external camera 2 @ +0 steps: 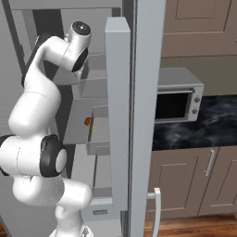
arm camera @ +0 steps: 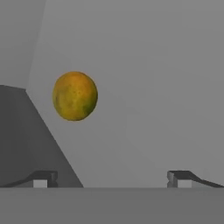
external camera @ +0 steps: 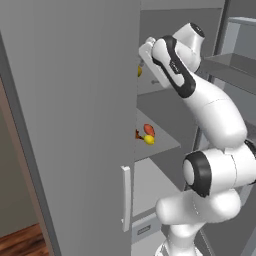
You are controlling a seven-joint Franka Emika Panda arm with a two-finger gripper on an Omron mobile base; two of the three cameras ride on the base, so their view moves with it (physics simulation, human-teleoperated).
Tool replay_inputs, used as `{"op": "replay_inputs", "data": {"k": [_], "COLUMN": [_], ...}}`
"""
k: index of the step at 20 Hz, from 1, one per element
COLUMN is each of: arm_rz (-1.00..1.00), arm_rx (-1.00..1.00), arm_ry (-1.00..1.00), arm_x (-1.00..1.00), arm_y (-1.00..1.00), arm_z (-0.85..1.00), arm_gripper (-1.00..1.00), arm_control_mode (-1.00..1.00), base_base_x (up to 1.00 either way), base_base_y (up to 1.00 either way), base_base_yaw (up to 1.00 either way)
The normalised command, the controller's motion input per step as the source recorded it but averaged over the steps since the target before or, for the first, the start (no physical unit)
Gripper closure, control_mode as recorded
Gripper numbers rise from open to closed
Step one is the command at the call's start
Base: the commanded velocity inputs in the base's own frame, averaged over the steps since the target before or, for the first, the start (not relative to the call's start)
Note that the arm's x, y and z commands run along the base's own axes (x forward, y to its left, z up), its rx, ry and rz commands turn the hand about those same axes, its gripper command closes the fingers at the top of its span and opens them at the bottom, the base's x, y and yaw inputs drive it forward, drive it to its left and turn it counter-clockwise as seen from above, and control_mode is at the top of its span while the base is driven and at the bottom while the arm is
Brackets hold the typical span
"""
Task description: Take the orange and lemon from the highest rack and move them to the second highest rack where the sweet potato and chicken drumstick are located, to maximize freezer space. Close the freezer door after rearranging.
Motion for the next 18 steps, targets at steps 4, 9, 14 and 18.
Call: {"op": "replay_inputs", "data": {"k": [4, 9, 14, 18], "arm_rz": [0.0, 0.0, 0.0, 0.0], "arm_rx": [0.0, 0.0, 0.0, 0.0], "arm_ry": [0.0, 0.0, 0.0, 0.0], "arm_x": [0.49, 0.5, 0.38, 0.29], "arm_y": [0.05, 0.03, 0.07, 0.08], "arm_z": [-0.08, -0.13, -0.16, -0.19], "arm_gripper": [-1.0, -1.0, -1.0, -1.0], "arm_control_mode": [-1.0, -1.0, -1.0, -1.0], "base_base_x": [0.0, 0.0, 0.0, 0.0], "base_base_y": [0.0, 0.0, 0.0, 0.0], "base_base_yaw": [0.0, 0.0, 0.0, 0.0]}}
